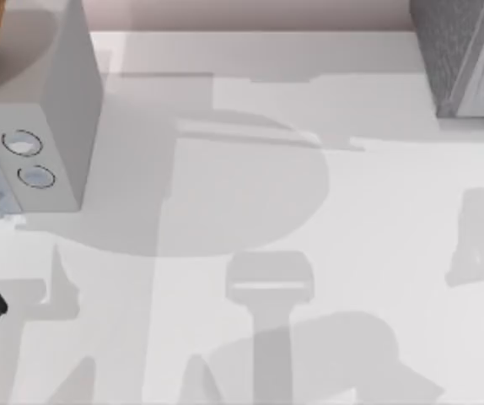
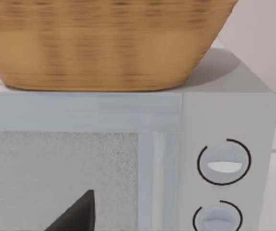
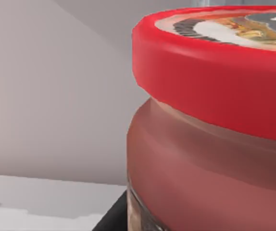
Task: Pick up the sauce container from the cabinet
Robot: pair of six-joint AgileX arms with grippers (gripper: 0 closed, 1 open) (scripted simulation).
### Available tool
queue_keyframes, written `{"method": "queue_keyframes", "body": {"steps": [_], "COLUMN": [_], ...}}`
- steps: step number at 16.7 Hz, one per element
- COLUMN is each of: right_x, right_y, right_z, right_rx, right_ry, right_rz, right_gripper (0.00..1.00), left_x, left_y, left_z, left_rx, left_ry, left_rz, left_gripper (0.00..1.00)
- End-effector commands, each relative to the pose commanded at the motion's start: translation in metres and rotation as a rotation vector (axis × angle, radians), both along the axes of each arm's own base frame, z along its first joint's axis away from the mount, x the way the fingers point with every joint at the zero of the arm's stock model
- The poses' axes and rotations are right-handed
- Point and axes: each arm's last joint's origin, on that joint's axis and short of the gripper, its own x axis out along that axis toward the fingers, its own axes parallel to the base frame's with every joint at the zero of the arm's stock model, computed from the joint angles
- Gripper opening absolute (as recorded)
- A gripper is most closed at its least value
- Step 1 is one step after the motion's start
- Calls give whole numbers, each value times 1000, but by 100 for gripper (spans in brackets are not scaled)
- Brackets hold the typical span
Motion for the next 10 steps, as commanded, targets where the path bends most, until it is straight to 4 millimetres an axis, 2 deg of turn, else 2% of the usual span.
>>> {"method": "queue_keyframes", "body": {"steps": [5, 10], "right_x": [45, 88], "right_y": [6, 13], "right_z": [-9, -44], "right_rx": [-11, -22], "right_ry": [47, 105], "right_rz": [153, 321], "right_gripper": [0, 0], "left_x": [0, 0], "left_y": [0, 0], "left_z": [0, 0], "left_rx": [0, 0], "left_ry": [0, 0], "left_rz": [0, 0], "left_gripper": [100, 100]}}
